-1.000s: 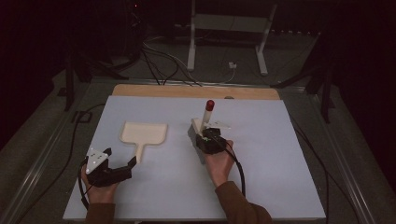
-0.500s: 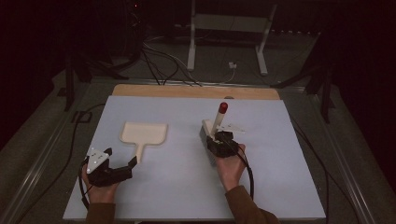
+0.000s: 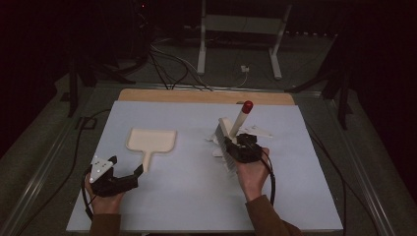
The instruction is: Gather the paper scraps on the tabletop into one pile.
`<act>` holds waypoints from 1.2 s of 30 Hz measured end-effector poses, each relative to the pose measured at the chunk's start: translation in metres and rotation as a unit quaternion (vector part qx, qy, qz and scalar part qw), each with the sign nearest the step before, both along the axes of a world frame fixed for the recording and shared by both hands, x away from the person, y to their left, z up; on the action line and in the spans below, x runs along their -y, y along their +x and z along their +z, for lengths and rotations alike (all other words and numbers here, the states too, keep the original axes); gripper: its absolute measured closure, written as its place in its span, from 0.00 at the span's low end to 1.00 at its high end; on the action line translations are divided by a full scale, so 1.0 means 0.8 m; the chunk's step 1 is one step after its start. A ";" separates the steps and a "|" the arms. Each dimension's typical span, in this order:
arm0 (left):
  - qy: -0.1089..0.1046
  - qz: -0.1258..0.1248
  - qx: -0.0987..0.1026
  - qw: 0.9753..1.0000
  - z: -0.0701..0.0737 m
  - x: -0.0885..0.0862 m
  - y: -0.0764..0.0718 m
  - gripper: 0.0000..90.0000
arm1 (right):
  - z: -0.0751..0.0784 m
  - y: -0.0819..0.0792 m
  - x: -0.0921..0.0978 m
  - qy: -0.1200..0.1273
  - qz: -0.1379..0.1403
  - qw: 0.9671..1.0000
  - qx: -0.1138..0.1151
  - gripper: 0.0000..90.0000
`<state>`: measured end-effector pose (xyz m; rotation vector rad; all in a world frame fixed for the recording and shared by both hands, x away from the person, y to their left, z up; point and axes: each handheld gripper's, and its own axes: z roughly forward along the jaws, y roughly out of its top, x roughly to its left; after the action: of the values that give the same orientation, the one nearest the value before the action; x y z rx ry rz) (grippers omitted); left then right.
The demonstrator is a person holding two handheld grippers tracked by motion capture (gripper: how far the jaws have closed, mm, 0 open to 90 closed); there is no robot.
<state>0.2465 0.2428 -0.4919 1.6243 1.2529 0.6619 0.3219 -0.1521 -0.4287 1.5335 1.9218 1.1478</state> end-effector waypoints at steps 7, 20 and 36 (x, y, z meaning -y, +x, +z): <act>0.001 -0.002 -0.002 1.000 -0.001 0.002 0.001 0.01 | 0.012 0.003 0.037 0.017 -0.014 1.000 0.004 0.75; -0.001 -0.001 -0.001 1.000 -0.001 0.001 0.000 0.01 | 0.017 0.025 0.088 -0.006 -0.048 0.999 0.018 0.75; -0.002 -0.002 0.000 1.000 -0.001 0.001 0.000 0.01 | -0.046 0.059 0.087 -0.069 -0.048 0.996 -0.021 0.75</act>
<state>0.2465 0.2423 -0.4923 1.6234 1.2497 0.6555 0.3691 -0.2214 -0.4658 1.5691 1.8892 0.9296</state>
